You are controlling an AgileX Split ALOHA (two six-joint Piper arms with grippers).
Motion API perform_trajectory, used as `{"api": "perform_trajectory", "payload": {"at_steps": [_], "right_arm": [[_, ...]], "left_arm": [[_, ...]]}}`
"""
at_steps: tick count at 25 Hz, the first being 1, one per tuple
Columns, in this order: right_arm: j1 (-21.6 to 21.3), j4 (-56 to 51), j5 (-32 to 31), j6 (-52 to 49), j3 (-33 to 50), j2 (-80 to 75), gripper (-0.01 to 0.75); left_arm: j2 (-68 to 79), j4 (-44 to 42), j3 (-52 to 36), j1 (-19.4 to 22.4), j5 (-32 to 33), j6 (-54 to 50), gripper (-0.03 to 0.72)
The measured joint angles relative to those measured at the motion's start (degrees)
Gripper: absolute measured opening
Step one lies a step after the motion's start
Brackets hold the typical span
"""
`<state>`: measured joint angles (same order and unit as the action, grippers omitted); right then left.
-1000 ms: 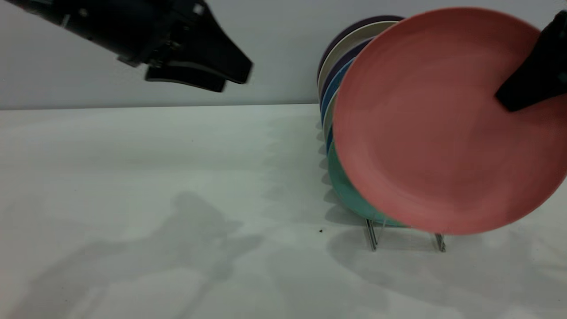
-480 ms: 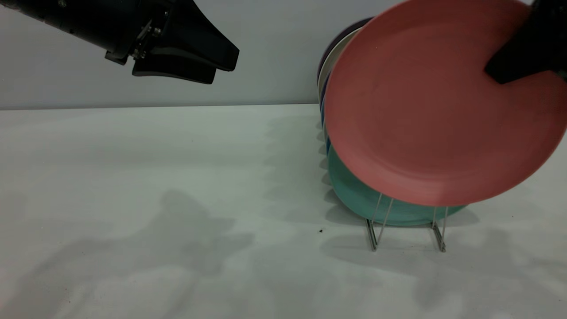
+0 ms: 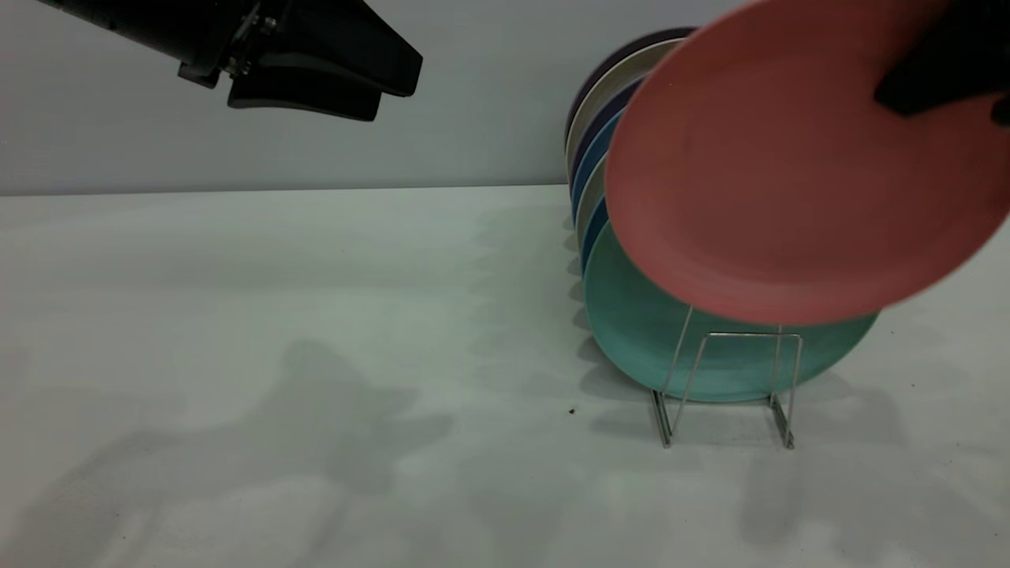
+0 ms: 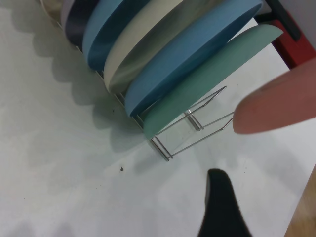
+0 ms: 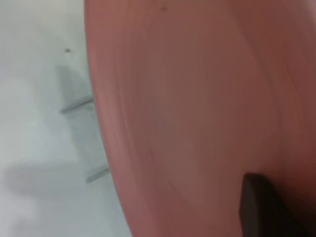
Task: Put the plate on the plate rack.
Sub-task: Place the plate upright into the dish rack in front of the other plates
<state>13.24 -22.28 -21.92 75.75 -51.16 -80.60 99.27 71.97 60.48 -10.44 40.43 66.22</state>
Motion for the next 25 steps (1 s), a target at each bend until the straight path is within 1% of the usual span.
{"api": "perform_trajectory", "payload": {"at_steps": [4,17,25], "right_arm": [[0.0,0.6,0.6,0.9,-1.3,0.0,0.101],[0.0,0.7,0.7,3.2,-1.3,-1.0,0.101],[0.0,0.6,2.0,4.2,-1.4,-2.2,0.101]], "left_arm": [[0.0,0.0,0.0,0.0,0.0,0.0,0.499],[0.0,0.7,0.0,0.0,0.2,0.2,0.499],[0.0,0.9,0.0,0.0,0.2,0.6,0.499]]}}
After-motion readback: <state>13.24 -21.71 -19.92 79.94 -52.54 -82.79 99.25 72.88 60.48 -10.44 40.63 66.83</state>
